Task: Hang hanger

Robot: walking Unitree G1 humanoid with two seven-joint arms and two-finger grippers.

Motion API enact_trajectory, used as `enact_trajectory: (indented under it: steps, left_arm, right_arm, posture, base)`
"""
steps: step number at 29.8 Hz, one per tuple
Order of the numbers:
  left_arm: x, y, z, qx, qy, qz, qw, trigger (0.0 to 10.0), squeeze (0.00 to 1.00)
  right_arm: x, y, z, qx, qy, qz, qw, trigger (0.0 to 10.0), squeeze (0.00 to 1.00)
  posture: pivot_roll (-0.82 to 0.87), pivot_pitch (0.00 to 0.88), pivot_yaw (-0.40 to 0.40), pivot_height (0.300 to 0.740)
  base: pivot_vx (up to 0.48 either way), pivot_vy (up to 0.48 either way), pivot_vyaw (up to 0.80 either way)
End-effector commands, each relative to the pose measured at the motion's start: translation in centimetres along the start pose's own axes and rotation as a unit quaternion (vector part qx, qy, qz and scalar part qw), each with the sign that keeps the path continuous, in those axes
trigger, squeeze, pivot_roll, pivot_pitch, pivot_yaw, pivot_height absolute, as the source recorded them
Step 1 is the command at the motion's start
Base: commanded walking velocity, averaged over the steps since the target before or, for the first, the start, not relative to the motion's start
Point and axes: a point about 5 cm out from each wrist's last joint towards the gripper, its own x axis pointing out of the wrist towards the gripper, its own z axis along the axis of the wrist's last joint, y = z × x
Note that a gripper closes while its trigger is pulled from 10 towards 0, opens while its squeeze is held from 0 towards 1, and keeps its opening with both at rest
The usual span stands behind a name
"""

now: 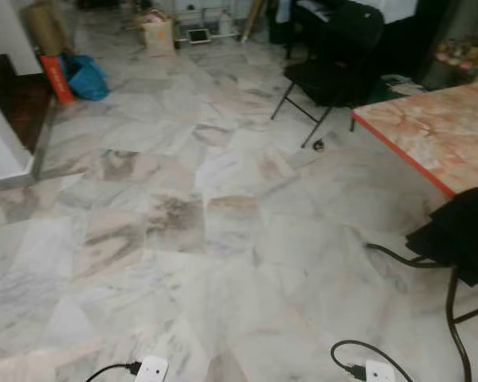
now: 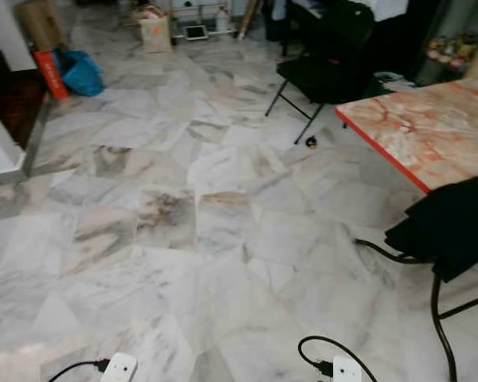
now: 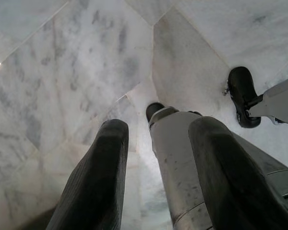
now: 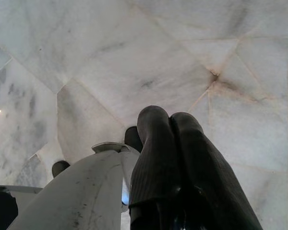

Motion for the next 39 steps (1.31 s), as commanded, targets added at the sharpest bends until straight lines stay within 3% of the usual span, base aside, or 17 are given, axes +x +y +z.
enact_trajectory:
  steps: [1,7,14,39]
  left_arm:
    - [-0.1,0.0,-0.5,0.017,0.004,0.0,1.0,10.0,0.0]
    - [-0.1,0.0,-0.7,0.005,0.004,0.002,1.0,10.0,0.0]
    - [0.0,0.4,0.2,0.029,-0.001,0.001,1.0,10.0,0.0]
    - [0.0,0.5,0.6,0.031,-0.002,-0.003,0.999,10.0,0.0]
  right_arm:
    - [0.0,0.0,0.0,-0.003,0.004,-0.001,1.0,10.0,0.0]
    - [0.0,0.0,0.0,-0.004,0.004,0.0,1.0,10.0,0.0]
    - [0.0,-0.1,-0.1,-0.003,0.006,-0.001,1.0,10.0,0.0]
    - [-0.1,0.0,-0.5,-0.004,0.009,-0.003,1.0,10.0,0.0]
  posture:
    - [0.0,0.0,0.013,0.74]
    - [0.0,0.0,0.014,0.74]
    - [0.0,0.0,0.014,0.74]
    - [0.0,0.0,0.013,0.74]
  base:
    - [0.0,0.0,-0.78]
    - [0.0,-0.285,-0.78]
    - [0.0,-0.248,-0.78]
    - [0.0,0.0,-0.78]
